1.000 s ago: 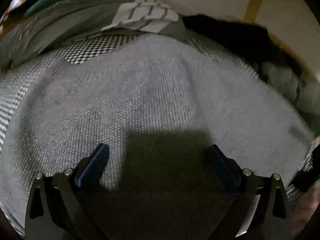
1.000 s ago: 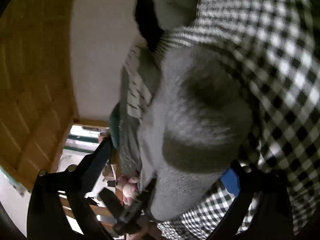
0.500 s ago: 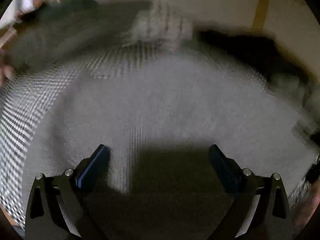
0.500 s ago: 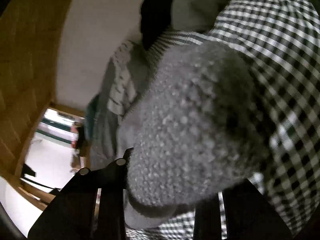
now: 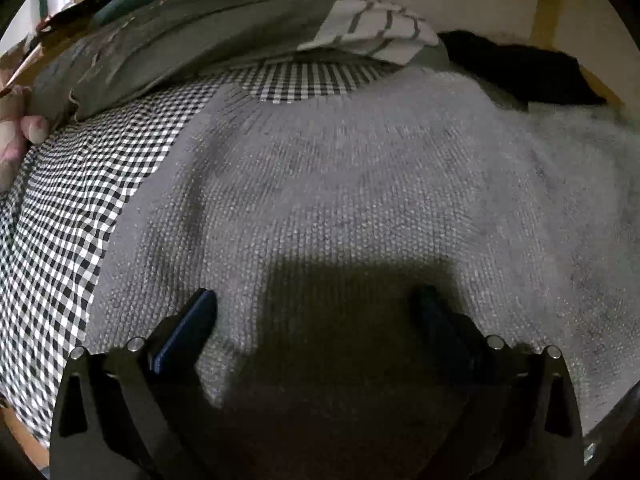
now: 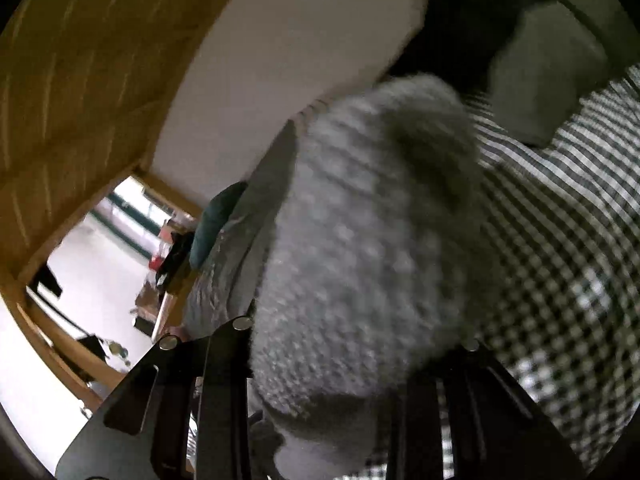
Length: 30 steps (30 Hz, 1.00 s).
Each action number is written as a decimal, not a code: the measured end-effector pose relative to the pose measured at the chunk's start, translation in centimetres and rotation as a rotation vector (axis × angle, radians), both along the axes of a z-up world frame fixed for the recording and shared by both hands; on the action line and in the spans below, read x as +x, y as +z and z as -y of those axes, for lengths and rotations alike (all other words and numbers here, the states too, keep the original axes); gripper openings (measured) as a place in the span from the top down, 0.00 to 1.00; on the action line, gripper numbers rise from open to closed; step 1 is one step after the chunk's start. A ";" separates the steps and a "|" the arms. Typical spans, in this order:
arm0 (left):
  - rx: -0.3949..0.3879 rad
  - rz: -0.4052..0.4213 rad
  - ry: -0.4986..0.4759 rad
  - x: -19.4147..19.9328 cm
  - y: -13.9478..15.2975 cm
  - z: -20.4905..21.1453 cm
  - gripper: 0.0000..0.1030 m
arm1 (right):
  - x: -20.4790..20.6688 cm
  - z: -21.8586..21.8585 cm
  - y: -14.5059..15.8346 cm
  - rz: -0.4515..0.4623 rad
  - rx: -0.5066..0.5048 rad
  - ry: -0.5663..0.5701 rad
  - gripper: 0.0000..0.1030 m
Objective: Fold large clothes
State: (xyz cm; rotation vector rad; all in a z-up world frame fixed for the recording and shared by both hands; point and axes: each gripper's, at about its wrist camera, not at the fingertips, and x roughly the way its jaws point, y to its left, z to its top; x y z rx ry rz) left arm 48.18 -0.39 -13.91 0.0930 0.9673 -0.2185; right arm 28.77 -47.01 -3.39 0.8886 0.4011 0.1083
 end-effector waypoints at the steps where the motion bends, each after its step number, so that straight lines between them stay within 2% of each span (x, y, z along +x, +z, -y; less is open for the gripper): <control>1: -0.012 -0.016 0.007 0.0 0.7 -0.3 0.04 | 0.3 -0.7 0.5 0.009 -0.011 0.011 0.72; 2: -0.026 -0.007 0.017 -0.4 1.4 -0.7 0.04 | 0.7 -1.5 1.2 0.020 -0.021 0.026 0.72; 3: -0.045 0.048 0.058 -1.4 2.6 -1.7 0.04 | 1.1 -2.4 1.8 0.028 -0.037 0.041 0.72; 4: -0.040 0.068 0.077 -1.9 2.5 -1.8 0.04 | 2.0 -3.2 2.2 0.031 -0.055 0.053 0.72; 6: 0.028 -0.010 0.018 -1.6 -0.2 -1.1 0.04 | 2.8 -5.0 3.1 0.039 -0.087 0.081 0.72; 7: 0.054 0.027 -0.002 -2.0 -0.2 -0.9 0.04 | 4.1 -5.6 3.1 0.039 -0.094 0.095 0.72; 8: 0.047 0.032 0.005 -2.1 0.2 -0.9 0.04 | 4.6 -6.6 3.4 0.042 -0.107 0.111 0.72; 9: 0.002 0.019 0.028 -2.2 1.1 -1.5 0.04 | 5.2 -7.4 3.7 0.044 -0.124 0.124 0.72; 11: -0.066 0.089 0.096 -3.6 2.8 -3.4 0.04 | 5.8 -9.1 4.1 0.045 -0.149 0.147 0.72; 12: -0.048 0.127 0.139 -4.3 3.1 -4.4 0.04 | 6.3 -10.5 4.2 0.044 -0.160 0.158 0.72; 13: -0.031 0.098 0.129 -4.1 2.3 -4.6 0.04 | 6.7 -11.9 4.2 0.042 -0.178 0.179 0.72; 14: -0.022 -0.017 0.075 -3.1 -0.1 -4.7 0.04 | 7.0 -13.0 4.2 0.040 -0.195 0.196 0.72; 15: -0.067 -0.026 0.065 -2.8 -0.6 -5.3 0.04 | 7.5 -13.9 4.2 0.033 -0.210 0.215 0.72; 17: -0.159 0.026 0.156 -3.2 1.1 -8.2 0.04 | 7.7 -15.0 3.3 0.022 -0.251 0.248 0.72; 18: -0.201 0.104 0.263 -3.8 2.9 -10.7 0.04 | 8.0 -16.2 2.8 0.014 -0.279 0.265 0.72; 19: -0.220 0.155 0.327 -4.1 4.2 -12.7 0.04 | 8.3 -17.4 2.4 0.002 -0.307 0.284 0.72; 20: -0.223 0.166 0.352 -3.9 5.0 -14.1 0.04 | 8.6 -18.7 1.9 -0.012 -0.333 0.300 0.72; 22: -0.231 0.135 0.377 -3.0 5.1 -16.8 0.04 | 9.0 -21.0 0.9 -0.030 -0.393 0.330 0.72; 24: -0.292 0.080 0.435 -2.2 3.6 -19.4 0.04 | 9.3 -24.2 -0.3 -0.044 -0.474 0.368 0.72; 27: -0.355 0.023 0.442 -2.2 1.9 -20.7 0.04 | 9.1 -28.3 -2.1 -0.057 -0.593 0.423 0.72; 30: -0.348 0.023 0.441 -1.3 1.7 -22.4 0.04 | 8.7 -30.9 -3.9 -0.075 -0.684 0.474 0.72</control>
